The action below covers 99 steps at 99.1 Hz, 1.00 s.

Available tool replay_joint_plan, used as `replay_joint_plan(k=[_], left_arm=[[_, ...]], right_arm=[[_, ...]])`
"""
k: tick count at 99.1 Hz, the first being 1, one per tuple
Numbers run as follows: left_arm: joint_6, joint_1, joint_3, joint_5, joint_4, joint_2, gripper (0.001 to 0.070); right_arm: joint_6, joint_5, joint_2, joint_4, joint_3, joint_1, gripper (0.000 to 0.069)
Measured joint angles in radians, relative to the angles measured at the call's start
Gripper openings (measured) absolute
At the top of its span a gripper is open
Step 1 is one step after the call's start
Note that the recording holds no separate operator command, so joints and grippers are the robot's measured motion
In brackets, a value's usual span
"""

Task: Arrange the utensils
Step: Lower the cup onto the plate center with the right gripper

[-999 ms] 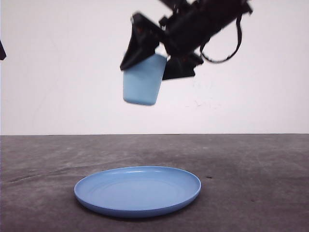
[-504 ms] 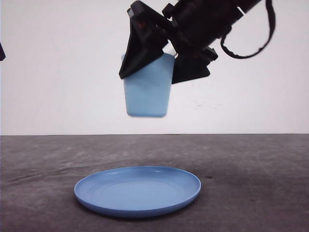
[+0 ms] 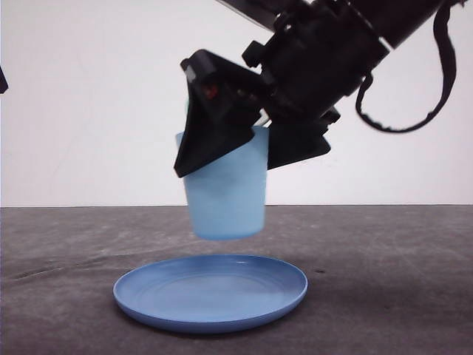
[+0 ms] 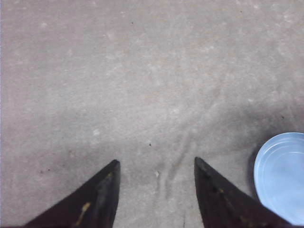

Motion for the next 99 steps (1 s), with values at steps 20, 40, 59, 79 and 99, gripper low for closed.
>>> replay_joint_plan(k=[20, 40, 59, 79, 99], left_arm=[[0.0, 0.0, 0.0, 0.0, 0.0, 0.0, 0.0295], [0.0, 0.0, 0.0, 0.0, 0.0, 0.0, 0.0295], [0.0, 0.0, 0.0, 0.0, 0.0, 0.0, 0.0295], [0.0, 0.0, 0.0, 0.0, 0.0, 0.0, 0.0295], [0.0, 0.0, 0.0, 0.0, 0.0, 0.0, 0.0295]], right_arm=[[0.0, 0.0, 0.075, 0.055, -0.02, 0.015, 0.0492], [0.0, 0.0, 0.118, 0.1, -0.02, 0.022, 0.0492], [0.001, 0.0, 0.126, 0.106, -0.02, 0.024, 0.0492], [0.002, 0.0, 0.126, 0.1, -0.02, 0.025, 0.0492], [0.008, 0.0, 0.126, 0.1, -0.02, 0.025, 0.0511]])
